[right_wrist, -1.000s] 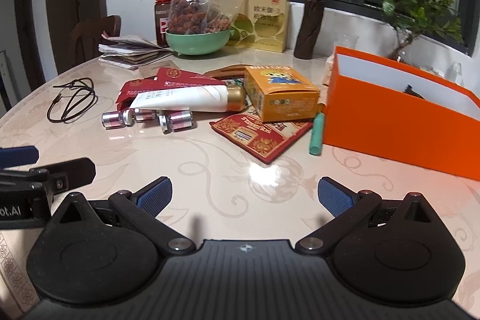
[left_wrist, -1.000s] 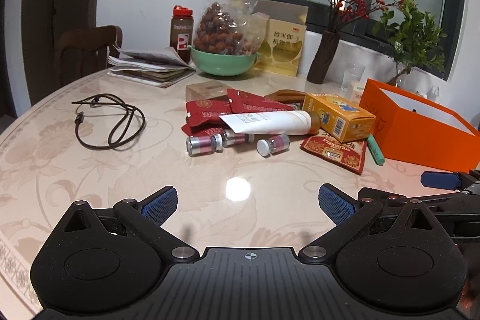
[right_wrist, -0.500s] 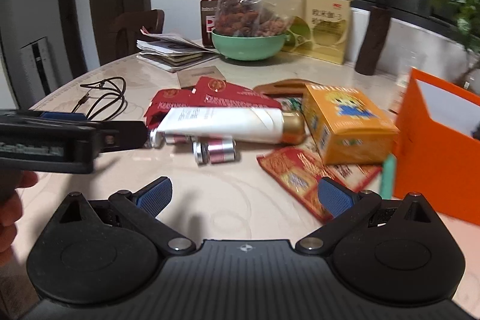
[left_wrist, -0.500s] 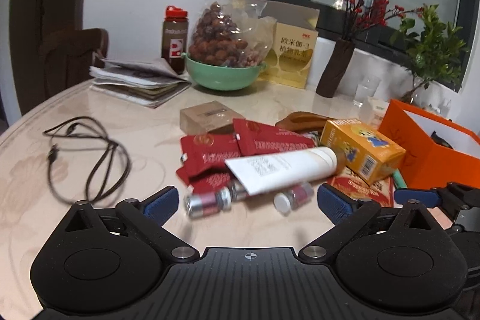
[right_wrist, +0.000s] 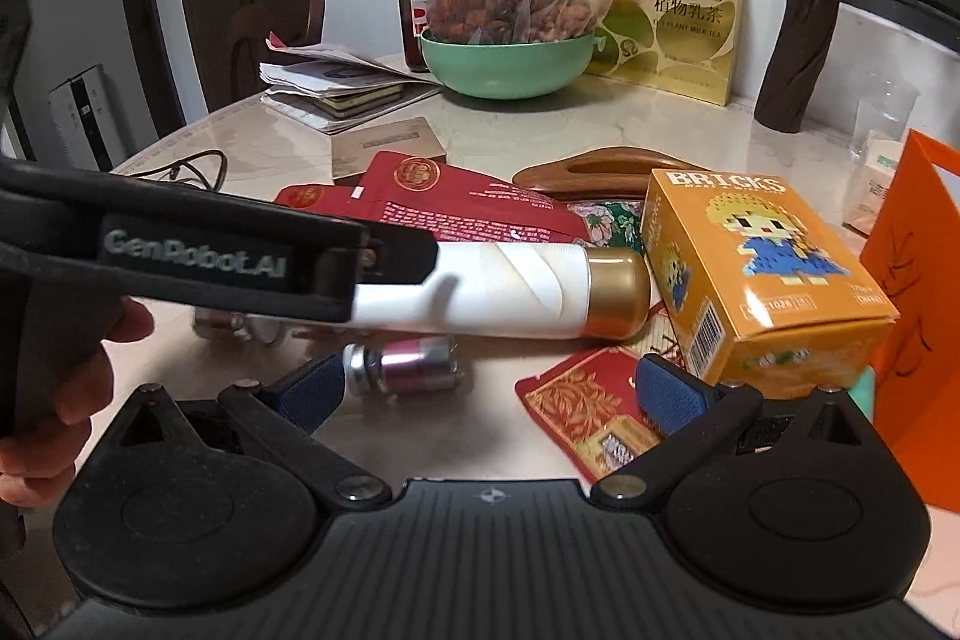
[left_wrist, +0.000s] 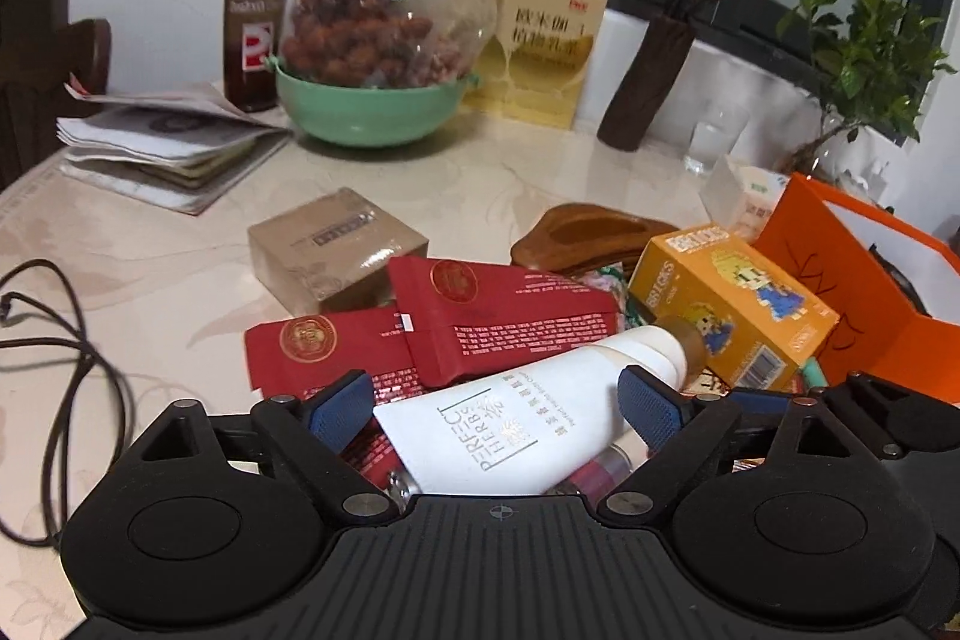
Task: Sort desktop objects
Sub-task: 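Close the left gripper on the white tube and lift it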
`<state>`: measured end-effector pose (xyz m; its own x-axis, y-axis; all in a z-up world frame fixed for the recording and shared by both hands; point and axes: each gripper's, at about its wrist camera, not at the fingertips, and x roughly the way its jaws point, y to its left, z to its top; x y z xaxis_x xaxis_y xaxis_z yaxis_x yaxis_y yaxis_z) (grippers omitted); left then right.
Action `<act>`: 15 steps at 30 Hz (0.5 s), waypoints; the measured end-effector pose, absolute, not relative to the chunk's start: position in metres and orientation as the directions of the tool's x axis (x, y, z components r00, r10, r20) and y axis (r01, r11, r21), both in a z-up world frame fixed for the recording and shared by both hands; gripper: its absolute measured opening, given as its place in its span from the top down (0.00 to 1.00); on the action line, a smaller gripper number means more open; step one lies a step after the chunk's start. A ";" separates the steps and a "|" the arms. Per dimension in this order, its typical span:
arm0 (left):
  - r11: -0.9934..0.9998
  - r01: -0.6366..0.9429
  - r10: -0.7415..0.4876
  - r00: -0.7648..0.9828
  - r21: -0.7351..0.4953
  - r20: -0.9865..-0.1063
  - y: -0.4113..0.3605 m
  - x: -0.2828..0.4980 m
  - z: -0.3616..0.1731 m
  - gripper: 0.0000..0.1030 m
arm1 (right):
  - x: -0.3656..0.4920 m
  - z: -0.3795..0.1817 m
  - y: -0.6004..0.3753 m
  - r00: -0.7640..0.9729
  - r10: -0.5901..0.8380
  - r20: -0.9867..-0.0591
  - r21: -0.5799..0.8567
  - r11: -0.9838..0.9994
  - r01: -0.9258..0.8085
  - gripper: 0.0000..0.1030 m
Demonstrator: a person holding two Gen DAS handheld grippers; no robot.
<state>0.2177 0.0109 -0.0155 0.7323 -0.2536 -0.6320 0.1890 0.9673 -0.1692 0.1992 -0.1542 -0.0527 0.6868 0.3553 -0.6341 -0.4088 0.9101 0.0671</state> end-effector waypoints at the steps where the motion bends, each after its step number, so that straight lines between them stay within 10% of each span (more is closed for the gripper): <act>1: 0.968 0.191 -0.249 0.734 -0.160 -0.632 0.009 0.220 -0.016 0.08 | 0.202 -0.054 -0.154 0.687 0.353 -0.635 0.067 0.911 -0.407 0.00; 15: 0.943 0.298 -0.320 0.678 -0.150 -0.662 -0.009 0.230 -0.018 0.18 | 0.210 -0.058 -0.151 0.671 0.377 -0.638 0.045 0.888 -0.457 0.09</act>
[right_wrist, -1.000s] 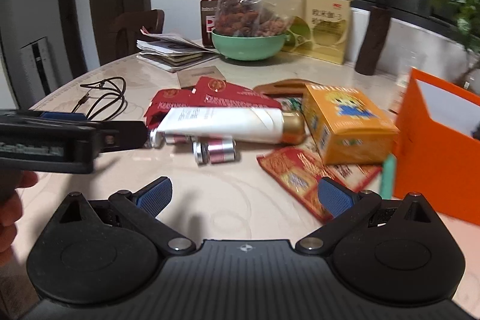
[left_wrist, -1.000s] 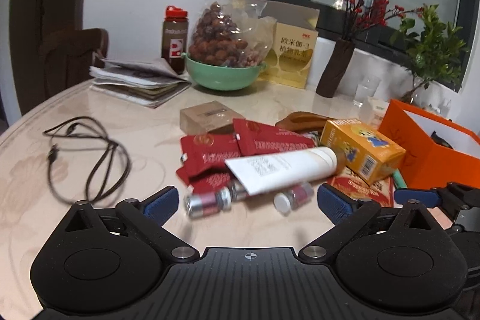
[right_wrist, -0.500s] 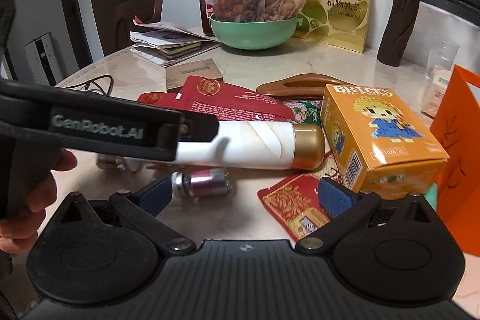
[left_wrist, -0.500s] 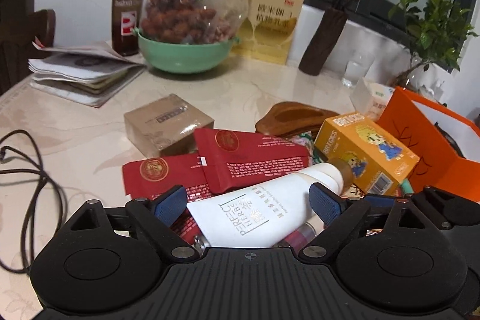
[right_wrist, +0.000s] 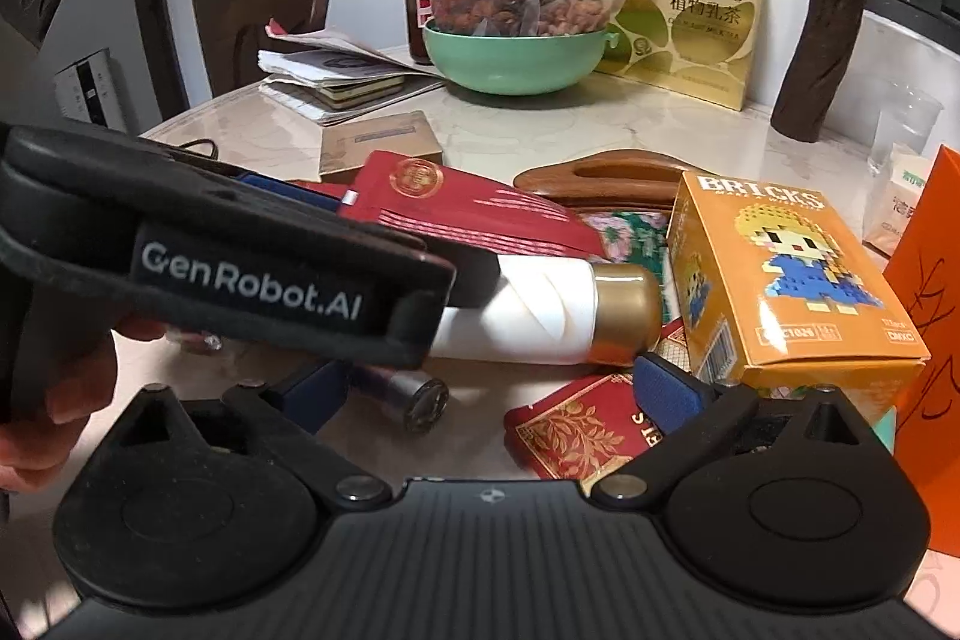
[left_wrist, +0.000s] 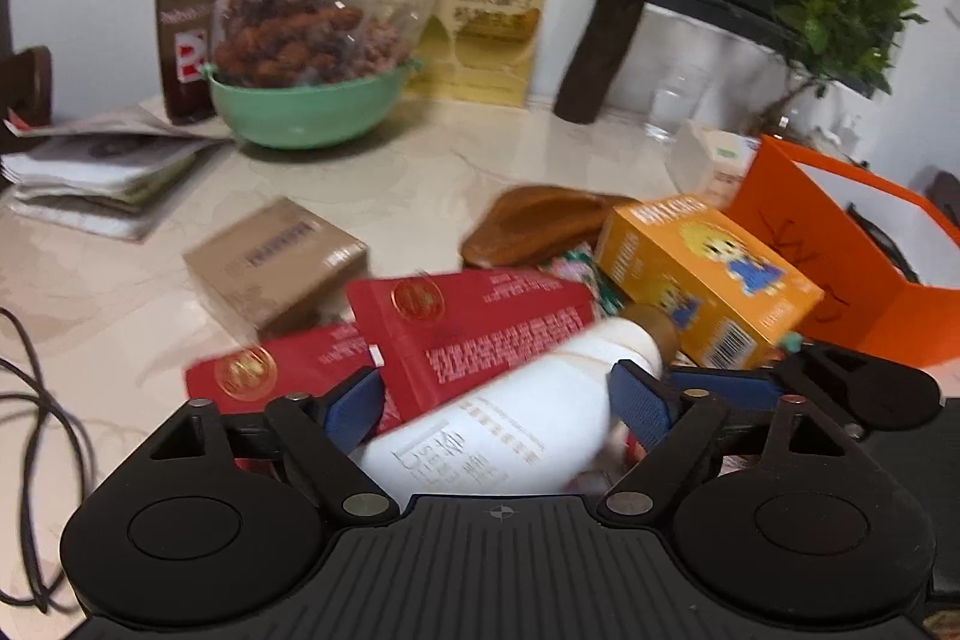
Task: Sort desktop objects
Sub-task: 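Close the left gripper on the white tube and lift it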
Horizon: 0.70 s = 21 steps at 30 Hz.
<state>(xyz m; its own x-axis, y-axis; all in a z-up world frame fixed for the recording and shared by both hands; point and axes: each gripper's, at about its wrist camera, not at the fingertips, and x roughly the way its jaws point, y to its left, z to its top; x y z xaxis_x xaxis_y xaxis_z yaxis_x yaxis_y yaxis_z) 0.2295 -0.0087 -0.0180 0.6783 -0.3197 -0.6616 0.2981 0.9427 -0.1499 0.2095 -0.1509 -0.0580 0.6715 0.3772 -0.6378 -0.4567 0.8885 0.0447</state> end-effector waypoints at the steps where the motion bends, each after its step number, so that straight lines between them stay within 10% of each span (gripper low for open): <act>1: 0.940 0.308 -0.324 0.673 -0.147 -0.665 -0.011 0.227 -0.019 0.19 | 0.208 -0.058 -0.152 0.670 0.380 -0.638 0.046 0.887 -0.460 0.10; 16: 0.908 0.369 -0.395 0.594 -0.198 -0.701 -0.046 0.170 -0.028 0.47 | 0.154 -0.050 -0.185 0.651 0.415 -0.636 0.054 0.865 -0.499 0.15; 21: 0.904 0.370 -0.406 0.582 -0.215 -0.705 -0.058 0.155 -0.027 0.42 | 0.137 -0.049 -0.198 0.665 0.406 -0.627 0.048 0.872 -0.488 0.14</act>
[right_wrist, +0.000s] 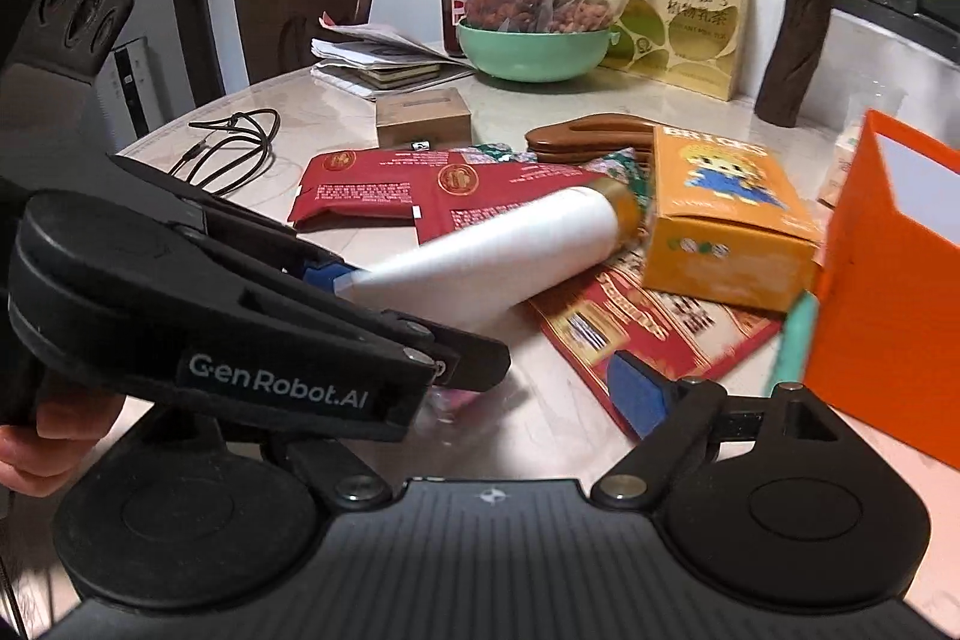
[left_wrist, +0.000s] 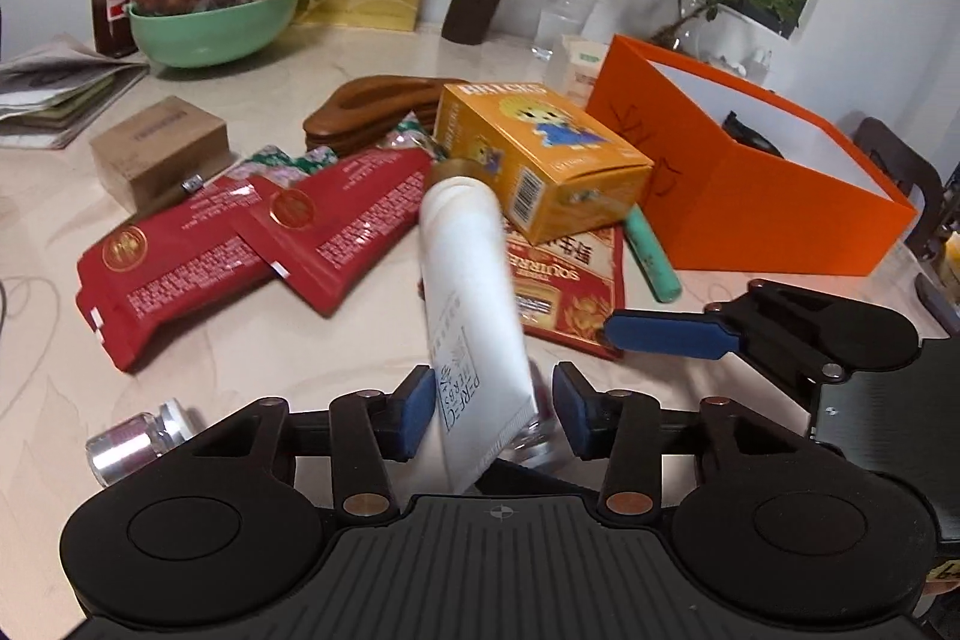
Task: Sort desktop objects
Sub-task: 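Close the left gripper on the white tube and lift it, then carry the white tube with the left gripper over the orange box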
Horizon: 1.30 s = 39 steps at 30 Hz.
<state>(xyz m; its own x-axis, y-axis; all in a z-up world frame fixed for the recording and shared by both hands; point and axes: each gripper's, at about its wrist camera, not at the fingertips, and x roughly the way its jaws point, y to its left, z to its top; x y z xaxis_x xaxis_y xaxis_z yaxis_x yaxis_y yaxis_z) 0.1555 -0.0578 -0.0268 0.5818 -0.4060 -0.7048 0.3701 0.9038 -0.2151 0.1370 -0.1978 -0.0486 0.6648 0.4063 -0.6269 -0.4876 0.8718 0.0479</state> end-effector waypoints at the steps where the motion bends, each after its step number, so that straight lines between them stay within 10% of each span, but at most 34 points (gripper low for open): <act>1: 0.908 0.365 -0.397 0.594 -0.205 -0.699 -0.058 0.154 -0.026 0.41 | 0.135 -0.048 -0.201 0.668 0.405 -0.624 0.054 0.875 -0.480 0.13; 19: 0.924 0.285 -0.380 0.620 -0.254 -0.687 -0.038 0.185 -0.012 0.37 | 0.142 -0.048 -0.178 0.687 0.408 -0.601 0.102 0.892 -0.440 0.13; 26: 0.911 0.311 -0.410 0.604 -0.272 -0.683 -0.045 0.189 -0.017 0.37 | 0.144 -0.056 -0.176 0.669 0.401 -0.626 0.094 0.890 -0.445 0.35; 39: 0.875 0.327 -0.484 0.598 -0.357 -0.639 -0.064 0.200 -0.027 0.33 | 0.143 -0.053 -0.203 0.707 0.346 -0.617 0.094 0.924 -0.370 0.44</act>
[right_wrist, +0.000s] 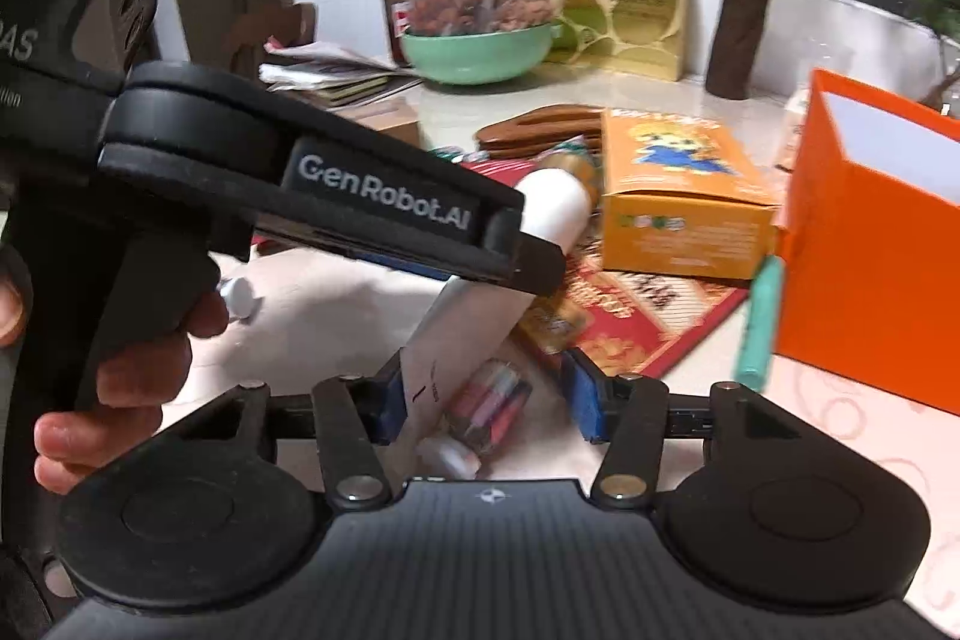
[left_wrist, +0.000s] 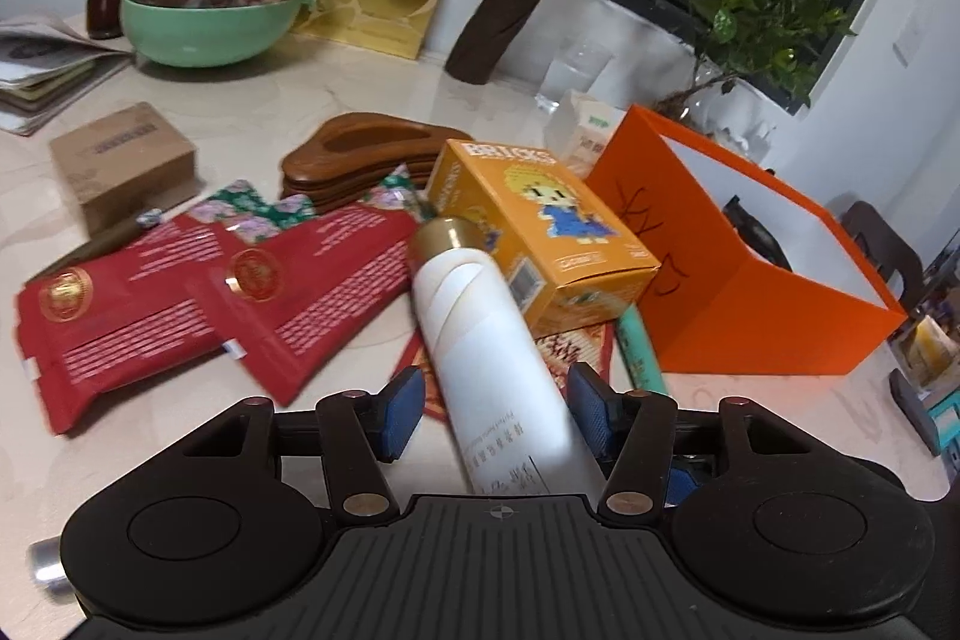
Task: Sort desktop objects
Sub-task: 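Carry the white tube with the left gripper over the orange box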
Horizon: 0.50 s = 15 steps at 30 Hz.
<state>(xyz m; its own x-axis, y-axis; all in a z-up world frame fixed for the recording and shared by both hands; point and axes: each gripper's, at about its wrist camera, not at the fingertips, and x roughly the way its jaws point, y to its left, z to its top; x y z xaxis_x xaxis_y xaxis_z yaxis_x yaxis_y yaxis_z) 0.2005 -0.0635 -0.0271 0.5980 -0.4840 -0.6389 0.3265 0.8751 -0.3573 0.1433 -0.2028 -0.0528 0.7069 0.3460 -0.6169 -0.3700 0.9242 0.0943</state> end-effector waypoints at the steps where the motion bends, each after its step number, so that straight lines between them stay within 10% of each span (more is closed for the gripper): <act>1: 0.875 0.332 -0.484 0.597 -0.353 -0.640 -0.067 0.203 -0.028 0.33 | 0.145 -0.053 -0.206 0.707 0.344 -0.618 0.098 0.926 -0.364 0.44; 12: 0.892 0.323 -0.451 0.601 -0.316 -0.660 -0.088 0.222 -0.029 0.31 | 0.159 -0.052 -0.219 0.715 0.340 -0.611 0.127 0.933 -0.336 0.43; 15: 0.899 0.305 -0.437 0.598 -0.314 -0.672 -0.086 0.225 -0.030 0.46 | 0.164 -0.053 -0.216 0.708 0.346 -0.616 0.131 0.931 -0.341 0.43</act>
